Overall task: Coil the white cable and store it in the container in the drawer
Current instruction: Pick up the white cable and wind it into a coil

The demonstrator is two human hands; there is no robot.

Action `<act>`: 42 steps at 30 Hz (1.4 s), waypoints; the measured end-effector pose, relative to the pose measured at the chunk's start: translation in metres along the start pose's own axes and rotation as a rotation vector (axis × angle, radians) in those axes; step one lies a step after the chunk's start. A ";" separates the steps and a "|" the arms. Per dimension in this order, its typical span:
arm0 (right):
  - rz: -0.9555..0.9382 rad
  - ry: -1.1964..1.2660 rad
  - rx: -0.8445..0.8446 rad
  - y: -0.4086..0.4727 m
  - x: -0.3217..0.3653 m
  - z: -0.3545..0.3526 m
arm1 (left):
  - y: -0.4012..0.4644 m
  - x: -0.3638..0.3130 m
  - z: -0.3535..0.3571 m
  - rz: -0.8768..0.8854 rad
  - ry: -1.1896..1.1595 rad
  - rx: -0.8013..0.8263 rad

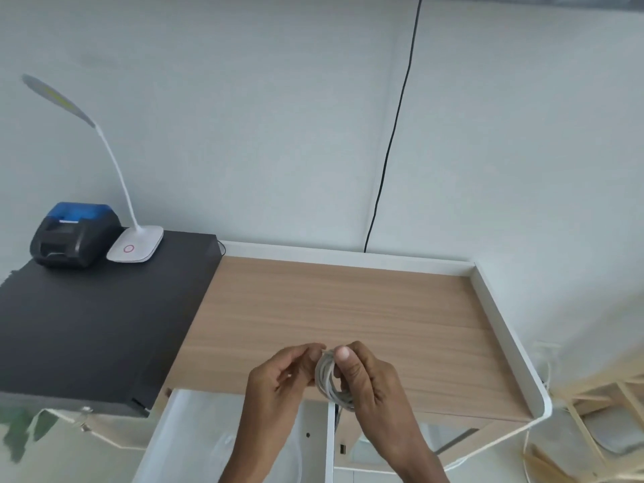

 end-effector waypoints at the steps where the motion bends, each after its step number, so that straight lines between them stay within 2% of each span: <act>1: 0.004 0.002 -0.003 0.001 0.003 0.004 | -0.001 0.005 -0.002 -0.070 -0.090 -0.008; 6: 0.002 -0.027 -0.033 0.002 0.019 0.028 | -0.007 0.015 -0.020 -0.305 -0.420 -0.093; 10: -0.024 -0.105 -0.077 0.007 0.031 0.046 | -0.010 0.015 -0.035 -0.386 -0.549 -0.091; 13: -0.059 -0.177 -0.123 0.011 0.039 0.059 | -0.009 0.010 -0.047 -0.388 -0.519 -0.071; 17: -0.132 -0.232 -0.190 0.013 0.049 0.075 | -0.010 -0.006 -0.067 -0.254 -0.307 0.005; 23: -0.147 -0.306 -0.217 0.014 0.048 0.098 | -0.008 -0.002 -0.090 -0.208 -0.221 -0.012; 27: -0.146 -0.304 -0.252 0.013 0.051 0.101 | 0.000 -0.002 -0.095 -0.218 -0.246 0.045; 30: -0.186 -0.339 -0.209 0.014 0.054 0.101 | 0.006 0.001 -0.092 -0.319 -0.346 0.147; 34: -0.159 -0.321 -0.127 0.017 0.054 0.103 | 0.007 0.010 -0.081 -0.571 -0.626 0.330; 36: -0.150 -0.317 -0.091 0.017 0.053 0.107 | 0.004 0.013 -0.077 -0.631 -0.729 0.402; 42: -0.177 -0.346 0.001 0.013 0.055 0.117 | -0.001 0.021 -0.069 -0.672 -0.914 0.389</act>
Point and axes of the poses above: each hand's wrist, its own y-axis towards the middle knuckle, its own z-axis out of the palm, x = y × z, the point moved 8 cm from there along y, towards the middle knuckle, and after that the axes turned 7 degrees about -y, right-handed, at the moved point
